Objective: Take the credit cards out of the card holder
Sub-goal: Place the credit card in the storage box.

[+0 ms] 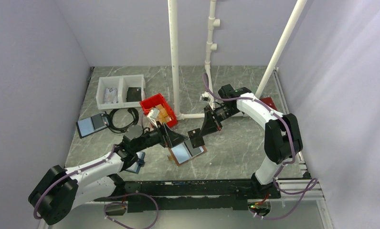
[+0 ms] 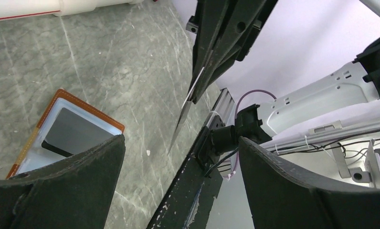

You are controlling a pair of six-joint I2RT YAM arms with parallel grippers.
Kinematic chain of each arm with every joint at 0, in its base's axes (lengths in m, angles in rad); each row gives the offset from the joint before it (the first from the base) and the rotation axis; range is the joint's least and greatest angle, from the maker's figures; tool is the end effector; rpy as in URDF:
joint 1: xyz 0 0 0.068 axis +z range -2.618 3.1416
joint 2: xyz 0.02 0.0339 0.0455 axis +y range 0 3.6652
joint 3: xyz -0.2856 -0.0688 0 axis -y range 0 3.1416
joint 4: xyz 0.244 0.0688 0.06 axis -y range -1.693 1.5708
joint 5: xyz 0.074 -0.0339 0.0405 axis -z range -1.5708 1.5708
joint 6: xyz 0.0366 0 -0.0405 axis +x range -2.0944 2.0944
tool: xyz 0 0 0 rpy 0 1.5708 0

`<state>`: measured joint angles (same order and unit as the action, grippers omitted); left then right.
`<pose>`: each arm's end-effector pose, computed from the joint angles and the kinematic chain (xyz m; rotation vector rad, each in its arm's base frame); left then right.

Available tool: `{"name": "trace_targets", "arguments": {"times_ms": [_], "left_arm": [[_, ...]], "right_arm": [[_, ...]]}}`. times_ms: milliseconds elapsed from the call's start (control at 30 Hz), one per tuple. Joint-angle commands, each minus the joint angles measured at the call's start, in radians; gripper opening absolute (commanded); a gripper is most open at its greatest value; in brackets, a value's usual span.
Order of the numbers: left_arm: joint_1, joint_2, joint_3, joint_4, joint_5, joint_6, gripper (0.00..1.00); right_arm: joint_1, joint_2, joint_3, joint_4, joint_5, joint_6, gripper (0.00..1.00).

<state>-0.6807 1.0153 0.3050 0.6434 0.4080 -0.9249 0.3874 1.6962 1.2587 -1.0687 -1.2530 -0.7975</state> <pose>0.1470 -0.1377 0.2354 0.1296 1.8750 -1.5066 0.2717 0.1484 0.2626 -1.3478 1.9047 1.6376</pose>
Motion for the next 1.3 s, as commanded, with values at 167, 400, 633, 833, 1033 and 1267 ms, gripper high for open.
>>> {"name": "trace_targets", "arguments": {"times_ms": [167,400,633,833,1033,1267], "left_arm": [[-0.034,0.003,0.009,0.092,0.033,0.126,0.92],[-0.103,0.026,0.011,0.085,-0.071,0.182,0.87],[-0.116,0.147,0.001,0.247,-0.075,0.147,0.65],[-0.124,0.276,0.057,0.302,-0.013,0.121,0.41],[-0.126,0.341,0.032,0.431,0.026,0.106,0.00],[-0.125,0.323,0.000,0.449,0.039,0.141,0.00]], "right_arm": [[-0.005,0.041,0.059,-0.080,-0.063,-0.089,0.00],[-0.005,0.060,0.072,-0.122,-0.074,-0.131,0.00],[-0.005,0.069,0.072,-0.134,-0.085,-0.143,0.00],[-0.006,0.097,0.074,-0.149,-0.091,-0.156,0.00],[-0.006,0.105,0.074,-0.151,-0.086,-0.161,0.00],[-0.006,0.067,0.057,-0.103,-0.065,-0.116,0.06]]}}
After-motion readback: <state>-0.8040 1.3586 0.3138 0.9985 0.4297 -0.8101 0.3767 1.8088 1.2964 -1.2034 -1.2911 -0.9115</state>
